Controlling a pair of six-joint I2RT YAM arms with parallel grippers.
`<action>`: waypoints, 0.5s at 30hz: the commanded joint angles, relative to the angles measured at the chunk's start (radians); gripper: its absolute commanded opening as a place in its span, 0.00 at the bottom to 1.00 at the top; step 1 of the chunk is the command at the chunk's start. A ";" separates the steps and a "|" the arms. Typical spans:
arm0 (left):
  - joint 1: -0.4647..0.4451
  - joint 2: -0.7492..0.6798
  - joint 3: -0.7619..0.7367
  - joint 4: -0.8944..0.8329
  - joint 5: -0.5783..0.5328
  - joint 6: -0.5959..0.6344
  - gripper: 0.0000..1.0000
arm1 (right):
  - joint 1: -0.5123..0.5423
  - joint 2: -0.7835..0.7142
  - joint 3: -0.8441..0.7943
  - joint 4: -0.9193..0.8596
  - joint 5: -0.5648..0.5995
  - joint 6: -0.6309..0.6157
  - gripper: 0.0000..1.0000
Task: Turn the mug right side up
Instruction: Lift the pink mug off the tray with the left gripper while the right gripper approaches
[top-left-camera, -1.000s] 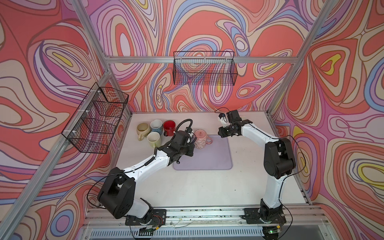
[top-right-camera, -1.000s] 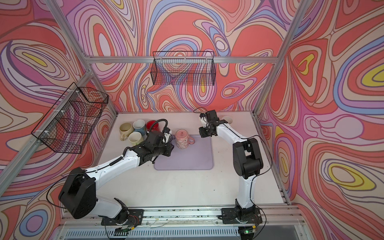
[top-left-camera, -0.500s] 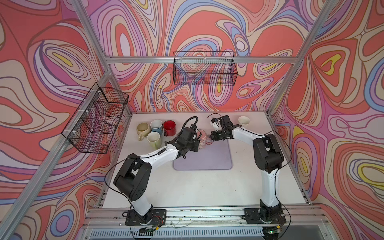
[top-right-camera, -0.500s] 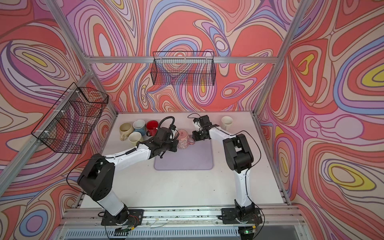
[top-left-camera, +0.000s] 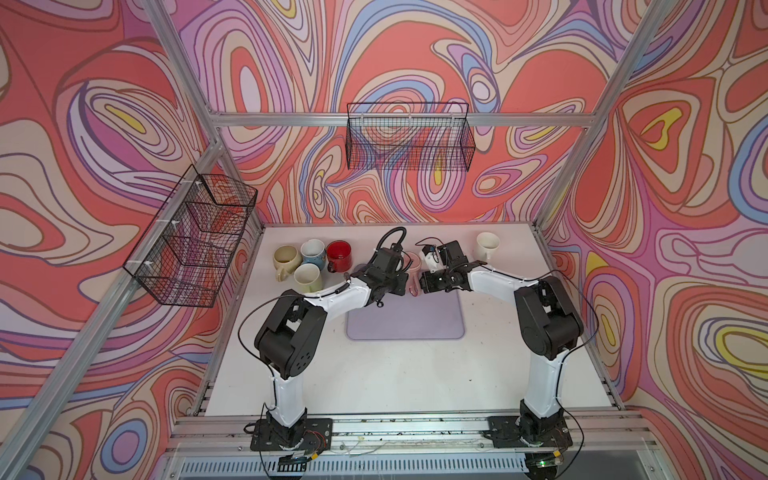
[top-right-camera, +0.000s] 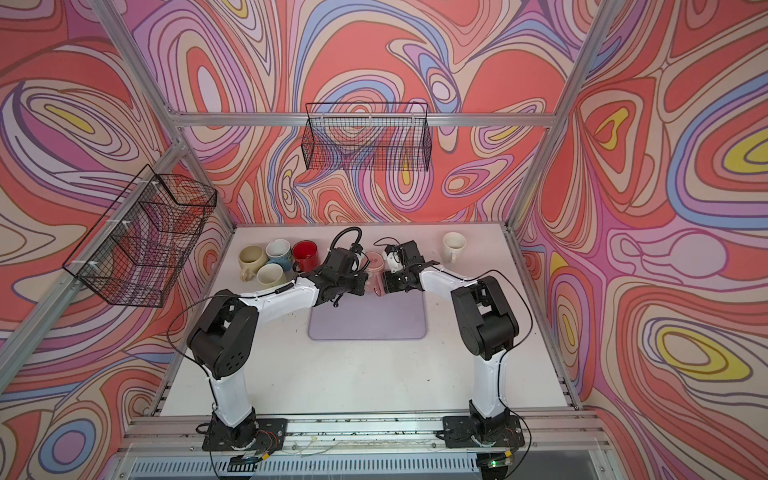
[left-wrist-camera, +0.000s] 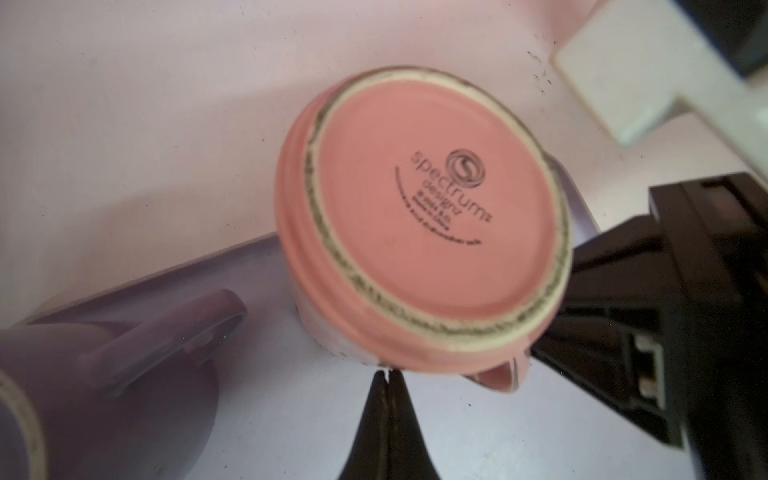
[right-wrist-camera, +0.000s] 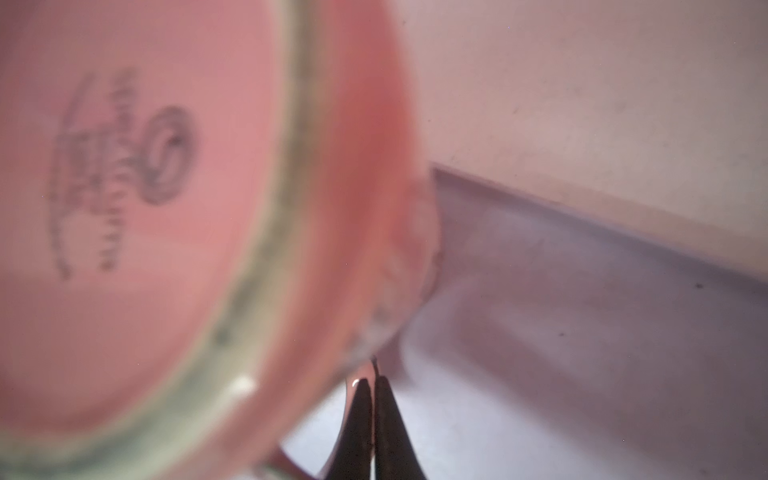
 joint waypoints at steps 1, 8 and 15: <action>0.001 0.030 0.046 0.043 0.004 0.016 0.01 | 0.041 -0.030 -0.039 0.092 -0.036 0.076 0.04; 0.004 -0.024 -0.034 0.065 0.005 -0.004 0.01 | 0.052 -0.041 -0.068 0.091 -0.015 0.105 0.03; 0.010 -0.122 -0.151 0.070 0.008 0.010 0.02 | 0.052 -0.093 -0.044 -0.032 0.064 0.043 0.03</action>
